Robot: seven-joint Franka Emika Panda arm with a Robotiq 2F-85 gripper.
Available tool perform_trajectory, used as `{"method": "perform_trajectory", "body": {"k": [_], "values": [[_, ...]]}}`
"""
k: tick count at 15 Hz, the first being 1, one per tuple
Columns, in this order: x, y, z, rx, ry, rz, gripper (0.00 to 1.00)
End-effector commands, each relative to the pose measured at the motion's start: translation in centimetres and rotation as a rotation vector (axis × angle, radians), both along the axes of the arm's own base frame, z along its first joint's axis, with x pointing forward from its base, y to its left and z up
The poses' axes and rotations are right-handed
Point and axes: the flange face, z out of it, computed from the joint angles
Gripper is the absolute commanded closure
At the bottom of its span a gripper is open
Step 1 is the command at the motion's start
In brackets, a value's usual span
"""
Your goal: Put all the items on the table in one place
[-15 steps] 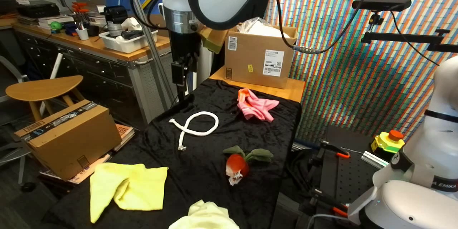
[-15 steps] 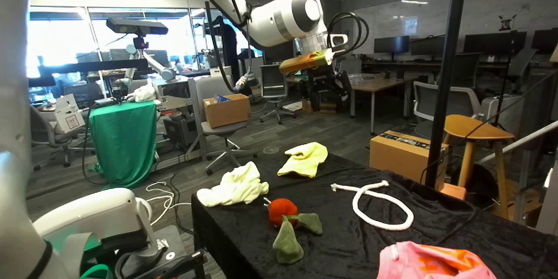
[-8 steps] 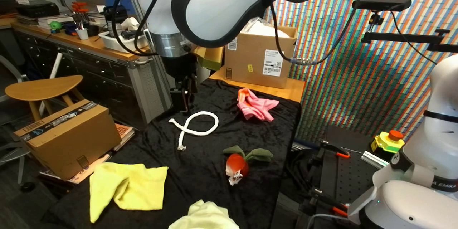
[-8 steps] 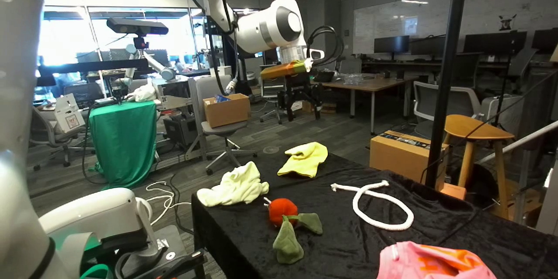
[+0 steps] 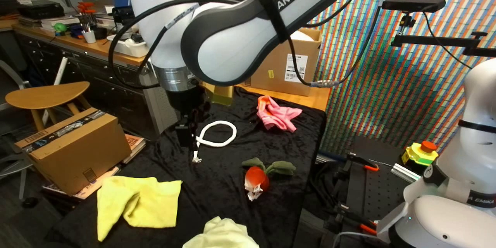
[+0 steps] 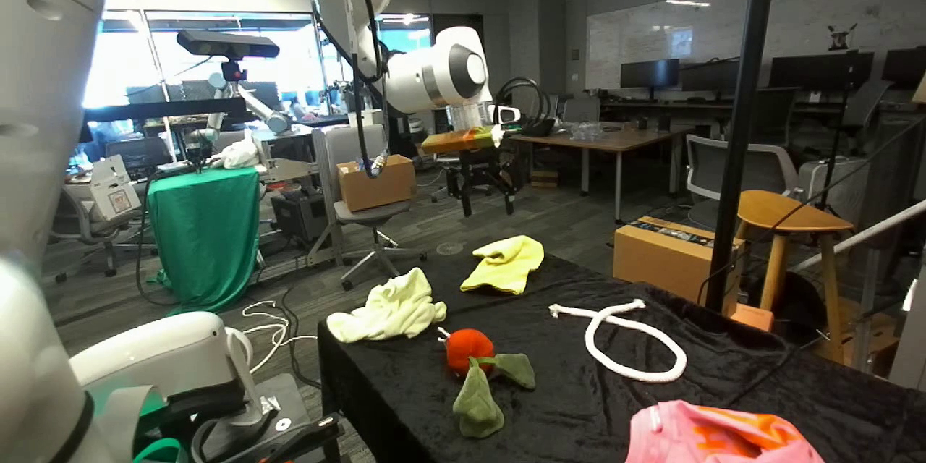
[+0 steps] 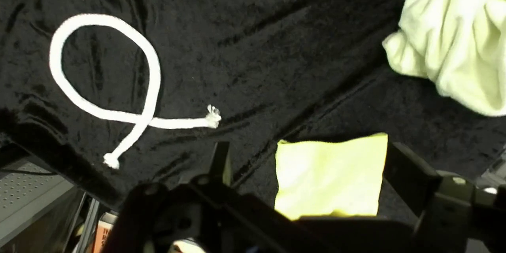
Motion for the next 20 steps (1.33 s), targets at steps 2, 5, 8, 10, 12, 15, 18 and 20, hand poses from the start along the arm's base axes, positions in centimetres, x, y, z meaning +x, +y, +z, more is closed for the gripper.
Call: {"method": "perform_trajectory", "body": {"k": [2, 5, 8, 10, 12, 15, 18, 20], "values": [[1.8, 2.4, -2.8, 0.112, -0.117, -0.076, 0.00], [2.3, 3.7, -4.8, 0.161, -0.169, -0.105, 0.00], [2.8, 5.1, -6.3, 0.182, -0.212, -0.112, 0.00], [3.2, 5.8, -7.2, 0.184, -0.234, -0.119, 0.00], [3.7, 6.4, -8.0, 0.191, -0.244, -0.126, 0.00], [4.0, 7.4, -9.0, 0.220, -0.227, -0.111, 0.00], [3.5, 8.2, -9.6, 0.244, -0.155, -0.053, 0.00], [3.2, 8.8, -9.9, 0.264, -0.111, -0.014, 0.00]]}}
